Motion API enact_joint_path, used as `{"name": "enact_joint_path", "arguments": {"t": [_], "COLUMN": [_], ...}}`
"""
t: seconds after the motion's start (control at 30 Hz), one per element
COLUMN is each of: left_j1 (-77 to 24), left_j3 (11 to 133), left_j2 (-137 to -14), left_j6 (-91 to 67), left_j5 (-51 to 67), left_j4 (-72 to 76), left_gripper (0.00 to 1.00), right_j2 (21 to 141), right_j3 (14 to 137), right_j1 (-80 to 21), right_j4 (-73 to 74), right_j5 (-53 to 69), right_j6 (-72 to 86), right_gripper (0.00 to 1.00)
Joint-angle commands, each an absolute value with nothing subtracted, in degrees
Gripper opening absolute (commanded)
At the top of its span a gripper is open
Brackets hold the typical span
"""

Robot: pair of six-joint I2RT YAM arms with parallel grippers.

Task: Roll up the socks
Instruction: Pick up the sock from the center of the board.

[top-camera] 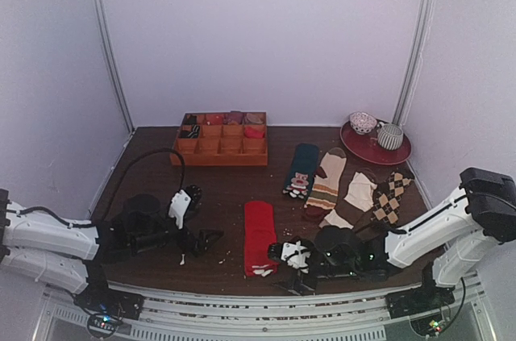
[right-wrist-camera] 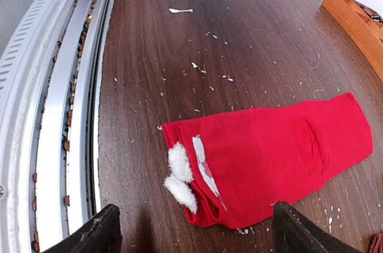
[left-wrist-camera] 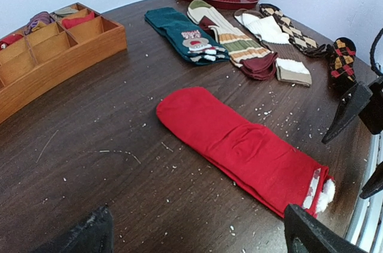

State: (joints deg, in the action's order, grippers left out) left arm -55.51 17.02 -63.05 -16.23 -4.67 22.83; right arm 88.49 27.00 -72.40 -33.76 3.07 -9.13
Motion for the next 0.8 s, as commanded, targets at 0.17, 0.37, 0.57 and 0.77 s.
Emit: {"name": "enact_joint_path", "arguments": {"t": [0.17,0.37,0.57,0.77], "left_j1": [-55.8,-55.8,-55.8,-55.8], "left_j3": [17.7,17.8,18.0,18.4], "left_j2": [-66.3,-65.7,-66.1,-66.3], "left_j6": [-16.7,-16.3,-15.9,-15.6], "left_j5": [-3.3,-3.3,-2.4,-1.8], "left_j4": [25.9,25.3,24.6,24.6], "left_gripper": [0.98,0.98,0.98,0.97], "right_j2": [95.0,98.4,100.3,101.2], "right_j3": [31.4,32.8,33.7,35.6], "right_j1": [-72.6,-72.0,-70.5,-69.6], "right_j4": [-34.5,-35.3,-35.0,-31.0], "right_j5": [9.3,8.0,8.0,7.9], "right_j6": [-17.6,-17.4,-16.4,-16.3], "right_gripper": [0.79,0.69,0.59,0.49]}}
